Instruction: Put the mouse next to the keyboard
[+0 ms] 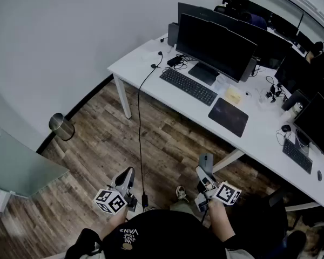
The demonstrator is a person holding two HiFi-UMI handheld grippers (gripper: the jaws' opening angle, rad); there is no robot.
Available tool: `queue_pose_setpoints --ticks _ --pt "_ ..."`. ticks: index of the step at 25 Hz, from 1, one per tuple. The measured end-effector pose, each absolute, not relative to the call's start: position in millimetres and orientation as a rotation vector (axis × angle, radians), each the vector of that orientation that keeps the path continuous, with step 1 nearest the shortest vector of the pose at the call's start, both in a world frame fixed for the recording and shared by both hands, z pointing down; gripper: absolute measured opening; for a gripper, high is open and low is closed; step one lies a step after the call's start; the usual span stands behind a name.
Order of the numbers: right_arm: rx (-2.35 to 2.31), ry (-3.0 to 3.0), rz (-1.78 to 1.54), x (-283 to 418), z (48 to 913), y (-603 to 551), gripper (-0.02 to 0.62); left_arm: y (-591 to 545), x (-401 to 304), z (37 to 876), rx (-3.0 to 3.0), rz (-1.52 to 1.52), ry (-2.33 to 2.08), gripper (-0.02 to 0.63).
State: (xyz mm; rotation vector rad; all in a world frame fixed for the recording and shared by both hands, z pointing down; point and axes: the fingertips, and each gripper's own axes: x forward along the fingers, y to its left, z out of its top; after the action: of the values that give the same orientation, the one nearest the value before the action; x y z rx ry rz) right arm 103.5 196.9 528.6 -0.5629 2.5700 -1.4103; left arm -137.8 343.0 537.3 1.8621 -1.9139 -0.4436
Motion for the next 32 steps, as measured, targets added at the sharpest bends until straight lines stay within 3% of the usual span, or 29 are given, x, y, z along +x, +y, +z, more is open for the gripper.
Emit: queue_pose_setpoints --ticks 32 --pt "-0.420 2.602 -1.466 119 535 -29 0.175 132 -98 539 1.798 -0.507 -1.984 0.002"
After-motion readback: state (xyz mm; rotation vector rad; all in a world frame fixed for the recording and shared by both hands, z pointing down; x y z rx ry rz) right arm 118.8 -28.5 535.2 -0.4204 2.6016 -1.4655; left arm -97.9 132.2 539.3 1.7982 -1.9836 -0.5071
